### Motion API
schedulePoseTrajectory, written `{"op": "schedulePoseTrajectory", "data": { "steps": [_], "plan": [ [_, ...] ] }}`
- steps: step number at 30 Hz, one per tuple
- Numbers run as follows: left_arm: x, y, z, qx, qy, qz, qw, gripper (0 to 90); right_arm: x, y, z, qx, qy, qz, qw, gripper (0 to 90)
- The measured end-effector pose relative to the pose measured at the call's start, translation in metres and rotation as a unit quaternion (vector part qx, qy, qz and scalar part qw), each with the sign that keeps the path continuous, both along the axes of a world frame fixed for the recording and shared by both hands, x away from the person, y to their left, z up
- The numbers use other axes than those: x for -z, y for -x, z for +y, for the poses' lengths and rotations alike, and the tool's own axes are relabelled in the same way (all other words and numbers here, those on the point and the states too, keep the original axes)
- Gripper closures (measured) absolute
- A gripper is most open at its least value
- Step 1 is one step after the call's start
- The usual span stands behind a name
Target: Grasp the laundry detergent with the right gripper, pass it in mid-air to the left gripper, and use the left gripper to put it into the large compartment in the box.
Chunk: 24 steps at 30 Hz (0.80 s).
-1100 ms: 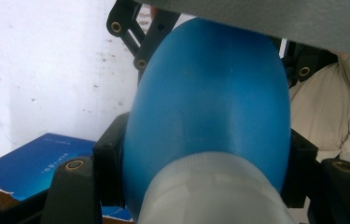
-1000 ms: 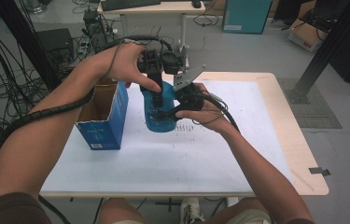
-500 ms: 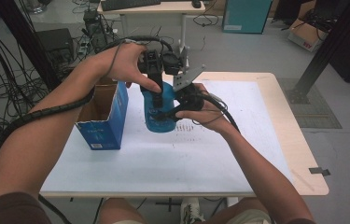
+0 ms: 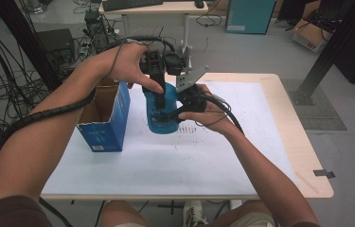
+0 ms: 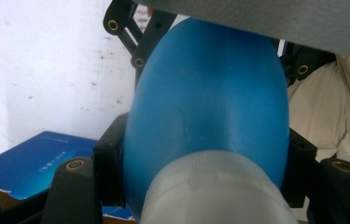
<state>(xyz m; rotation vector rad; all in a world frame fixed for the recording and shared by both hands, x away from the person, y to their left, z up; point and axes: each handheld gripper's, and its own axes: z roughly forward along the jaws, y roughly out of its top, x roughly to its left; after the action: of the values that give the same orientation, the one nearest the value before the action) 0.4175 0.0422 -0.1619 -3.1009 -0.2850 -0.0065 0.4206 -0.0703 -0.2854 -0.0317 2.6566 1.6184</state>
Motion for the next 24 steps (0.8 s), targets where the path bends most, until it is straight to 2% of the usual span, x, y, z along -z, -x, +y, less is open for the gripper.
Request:
{"op": "schedulePoseTrajectory", "data": {
  "steps": [2, 3, 8, 11, 22, 24],
  "plan": [
    [0.0002, 0.0001, -0.0003, -0.002, -0.002, 0.003, 1.0000, 36.5, 0.0002, 0.0004, 0.0004, 0.000, 0.002, 0.000, 1.0000, 41.7],
    [0.0044, 0.0059, -0.0008, -0.044, 0.028, -0.001, 0.9986, 36.5, 0.0004, 0.0005, 0.0006, 0.000, 0.002, 0.000, 1.0000, 41.6],
    [0.0032, 0.0065, -0.0012, -0.041, 0.027, -0.010, 0.9987, 36.5, -0.0004, 0.0011, 0.0007, 0.001, 0.002, -0.003, 1.0000, 41.6],
    [0.0020, 0.0062, -0.0016, -0.041, 0.025, -0.005, 0.9989, 36.5, -0.0010, 0.0013, 0.0003, 0.001, 0.000, -0.003, 1.0000, 41.6],
    [0.0029, 0.0071, -0.0011, -0.041, 0.028, -0.010, 0.9987, 36.6, -0.0011, 0.0014, 0.0002, 0.001, 0.001, -0.005, 1.0000, 41.4],
    [0.0022, 0.0069, -0.0012, -0.043, 0.027, -0.006, 0.9987, 36.6, -0.0009, 0.0014, 0.0006, 0.001, 0.000, -0.005, 1.0000, 41.4]
  ]
}}
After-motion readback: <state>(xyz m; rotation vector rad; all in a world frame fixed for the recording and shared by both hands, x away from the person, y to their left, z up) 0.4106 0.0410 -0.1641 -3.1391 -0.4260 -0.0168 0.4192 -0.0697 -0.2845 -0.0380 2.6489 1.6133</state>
